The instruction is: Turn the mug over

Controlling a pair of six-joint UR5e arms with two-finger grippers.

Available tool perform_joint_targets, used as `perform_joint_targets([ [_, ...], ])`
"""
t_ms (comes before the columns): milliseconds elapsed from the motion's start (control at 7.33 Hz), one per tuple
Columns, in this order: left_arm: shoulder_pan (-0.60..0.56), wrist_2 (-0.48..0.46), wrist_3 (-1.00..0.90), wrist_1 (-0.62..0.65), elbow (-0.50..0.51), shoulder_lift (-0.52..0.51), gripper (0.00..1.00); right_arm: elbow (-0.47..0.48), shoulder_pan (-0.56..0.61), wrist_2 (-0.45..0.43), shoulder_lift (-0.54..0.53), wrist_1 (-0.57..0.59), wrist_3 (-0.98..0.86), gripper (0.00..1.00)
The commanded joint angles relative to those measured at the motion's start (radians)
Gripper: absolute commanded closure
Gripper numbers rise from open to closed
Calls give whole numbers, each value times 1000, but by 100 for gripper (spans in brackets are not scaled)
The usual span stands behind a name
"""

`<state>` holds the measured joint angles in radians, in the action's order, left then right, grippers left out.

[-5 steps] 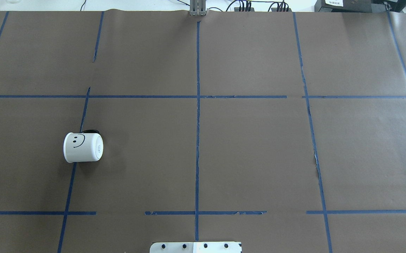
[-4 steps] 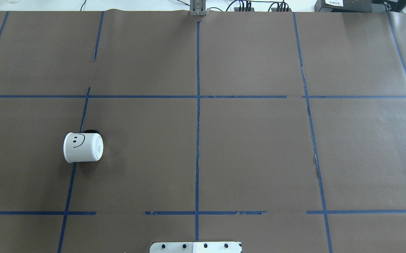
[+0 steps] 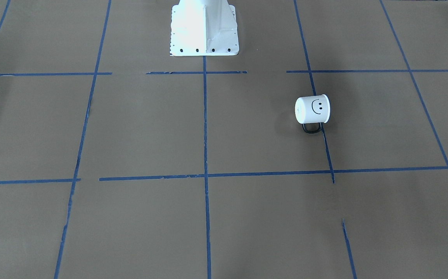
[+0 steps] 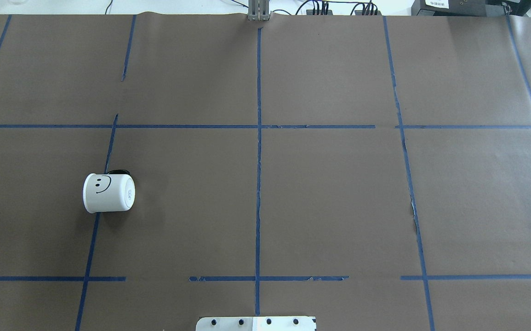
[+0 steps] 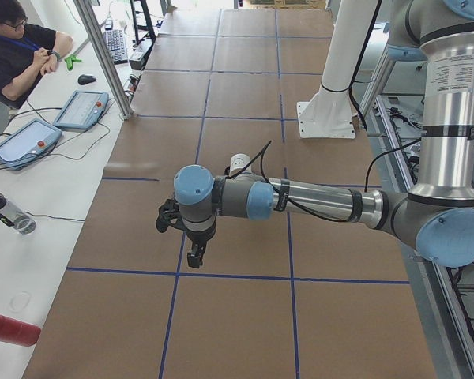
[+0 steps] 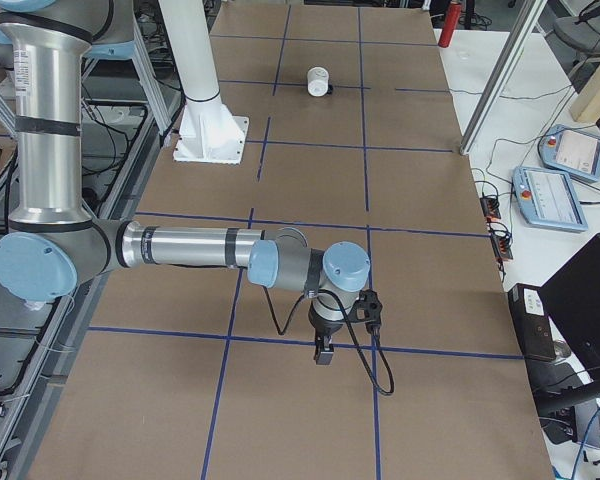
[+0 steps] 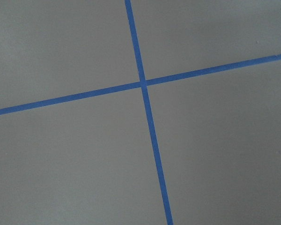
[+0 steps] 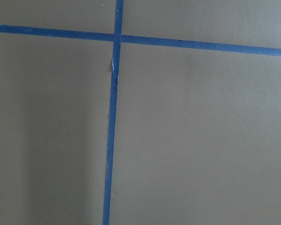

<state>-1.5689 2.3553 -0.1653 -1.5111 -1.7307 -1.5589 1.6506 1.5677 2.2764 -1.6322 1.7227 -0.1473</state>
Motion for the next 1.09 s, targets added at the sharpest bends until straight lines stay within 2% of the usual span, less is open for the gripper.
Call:
perform_joint_targets([
  [0, 4, 5, 0, -6, 2, -23, 0, 0, 0, 0, 0, 0, 0, 0],
  [136, 13, 7, 13, -7, -7, -32, 0, 0, 0, 0, 0, 0, 0, 0],
  [273, 79, 7, 146, -44, -27, -33, 0, 0, 0, 0, 0, 0, 0, 0],
  [409, 143, 4, 314, -170, -24, -26, 0, 0, 0, 0, 0, 0, 0, 0],
  [545, 203, -2, 460, -380, -17, 27, 0, 0, 0, 0, 0, 0, 0, 0],
  [818, 336, -8, 840, -707, -10, 95, 0, 0, 0, 0, 0, 0, 0, 0],
  [955, 416, -69, 1006, -888, -12, 133, 0, 0, 0, 0, 0, 0, 0, 0],
])
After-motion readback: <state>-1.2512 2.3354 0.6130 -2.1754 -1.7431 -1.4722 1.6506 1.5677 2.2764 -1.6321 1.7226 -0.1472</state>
